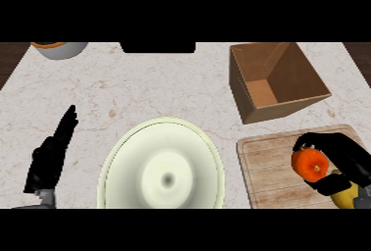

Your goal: Pick the squash from the cutting board and place it in the cardboard box

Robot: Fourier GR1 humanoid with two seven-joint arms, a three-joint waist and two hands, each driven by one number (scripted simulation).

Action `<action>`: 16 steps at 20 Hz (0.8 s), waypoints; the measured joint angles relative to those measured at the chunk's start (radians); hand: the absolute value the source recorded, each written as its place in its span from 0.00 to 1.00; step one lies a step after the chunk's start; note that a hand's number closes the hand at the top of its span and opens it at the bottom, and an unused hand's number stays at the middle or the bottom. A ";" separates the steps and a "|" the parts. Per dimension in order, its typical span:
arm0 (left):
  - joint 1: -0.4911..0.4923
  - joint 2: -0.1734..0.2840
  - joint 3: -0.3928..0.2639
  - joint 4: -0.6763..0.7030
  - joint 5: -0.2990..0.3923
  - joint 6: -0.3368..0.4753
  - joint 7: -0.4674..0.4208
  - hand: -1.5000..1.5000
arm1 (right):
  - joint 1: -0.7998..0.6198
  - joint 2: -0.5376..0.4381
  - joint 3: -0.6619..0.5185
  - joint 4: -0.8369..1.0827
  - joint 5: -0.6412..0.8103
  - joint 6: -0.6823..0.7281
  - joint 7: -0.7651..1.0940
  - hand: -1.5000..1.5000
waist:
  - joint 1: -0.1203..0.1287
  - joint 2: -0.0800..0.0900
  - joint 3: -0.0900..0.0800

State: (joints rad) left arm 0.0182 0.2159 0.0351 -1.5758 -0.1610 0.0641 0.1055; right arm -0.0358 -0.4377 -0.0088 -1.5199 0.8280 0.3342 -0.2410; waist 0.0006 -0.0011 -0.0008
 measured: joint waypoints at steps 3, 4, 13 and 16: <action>-0.014 -0.005 0.006 0.025 -0.005 -0.003 -0.015 0.50 | -0.005 0.000 -0.029 0.014 0.023 -0.058 -0.012 1.00 | -0.001 0.000 0.000; -0.009 -0.009 0.001 0.021 -0.009 0.001 -0.014 0.50 | -0.005 0.006 -0.042 0.010 0.035 -0.066 0.029 1.00 | -0.002 0.000 0.000; 0.013 -0.005 0.008 -0.008 -0.006 -0.004 0.001 0.50 | 0.126 0.000 -0.264 -0.025 0.115 -0.147 0.383 1.00 | -0.016 -0.004 -0.004; 0.000 -0.013 0.007 0.020 -0.018 0.001 -0.021 0.50 | 0.153 0.008 -0.289 -0.087 0.147 -0.160 0.449 1.00 | -0.013 -0.002 -0.002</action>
State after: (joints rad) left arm 0.0181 0.2031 0.0423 -1.5555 -0.1793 0.0653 0.0843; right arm 0.1170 -0.4301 -0.2978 -1.6066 0.9747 0.1742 0.2083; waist -0.0120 -0.0033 -0.0032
